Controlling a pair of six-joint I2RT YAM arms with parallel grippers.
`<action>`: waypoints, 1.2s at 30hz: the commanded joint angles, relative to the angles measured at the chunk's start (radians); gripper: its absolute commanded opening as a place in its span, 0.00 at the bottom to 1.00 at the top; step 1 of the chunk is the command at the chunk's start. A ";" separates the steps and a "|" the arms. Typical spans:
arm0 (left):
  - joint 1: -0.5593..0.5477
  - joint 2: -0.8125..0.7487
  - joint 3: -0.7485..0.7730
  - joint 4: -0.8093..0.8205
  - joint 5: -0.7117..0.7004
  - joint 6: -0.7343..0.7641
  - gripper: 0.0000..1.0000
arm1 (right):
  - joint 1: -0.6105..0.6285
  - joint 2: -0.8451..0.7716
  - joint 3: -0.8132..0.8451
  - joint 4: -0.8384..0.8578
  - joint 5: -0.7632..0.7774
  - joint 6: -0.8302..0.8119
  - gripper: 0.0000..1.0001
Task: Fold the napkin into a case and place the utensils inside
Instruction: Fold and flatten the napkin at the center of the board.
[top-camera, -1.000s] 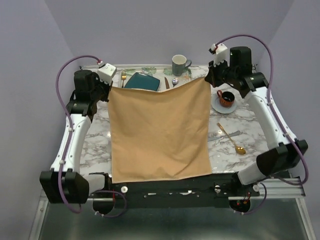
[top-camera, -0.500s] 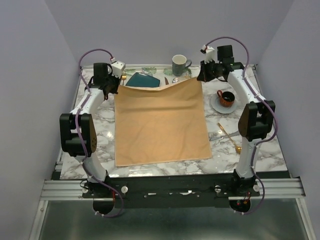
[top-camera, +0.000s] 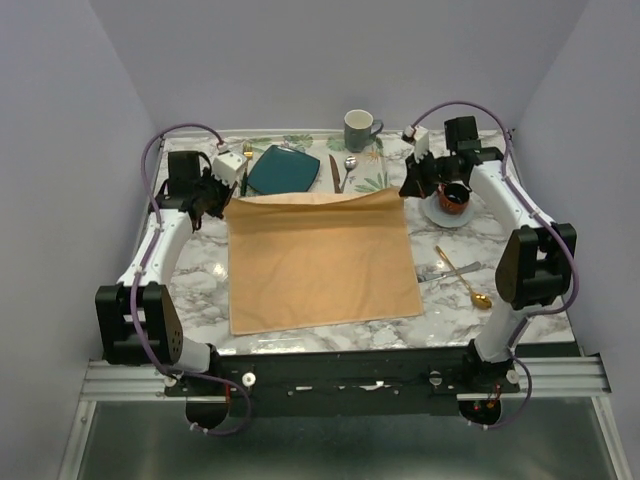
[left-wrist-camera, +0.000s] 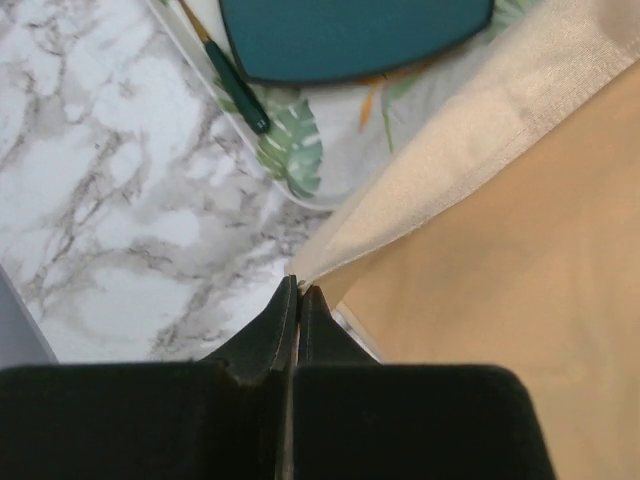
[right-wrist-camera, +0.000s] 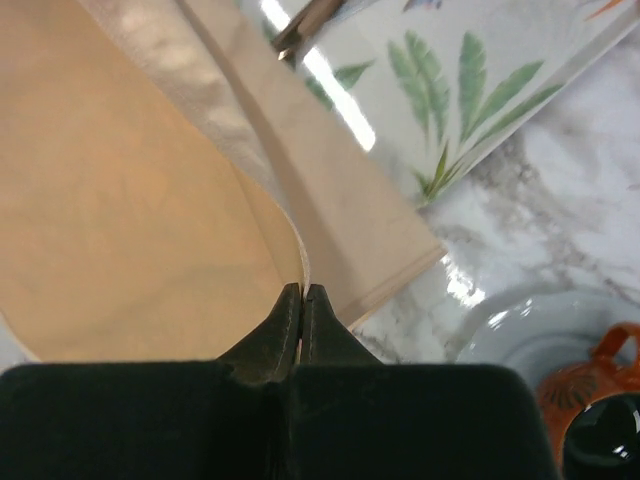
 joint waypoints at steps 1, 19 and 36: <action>0.003 -0.138 -0.147 -0.163 0.073 0.140 0.00 | -0.001 -0.101 -0.173 -0.120 -0.025 -0.205 0.01; -0.083 -0.338 -0.564 -0.154 -0.005 0.292 0.07 | 0.064 -0.171 -0.504 -0.106 0.026 -0.314 0.01; -0.111 -0.312 -0.541 -0.179 -0.036 0.417 0.57 | 0.075 -0.191 -0.555 -0.124 0.072 -0.372 0.01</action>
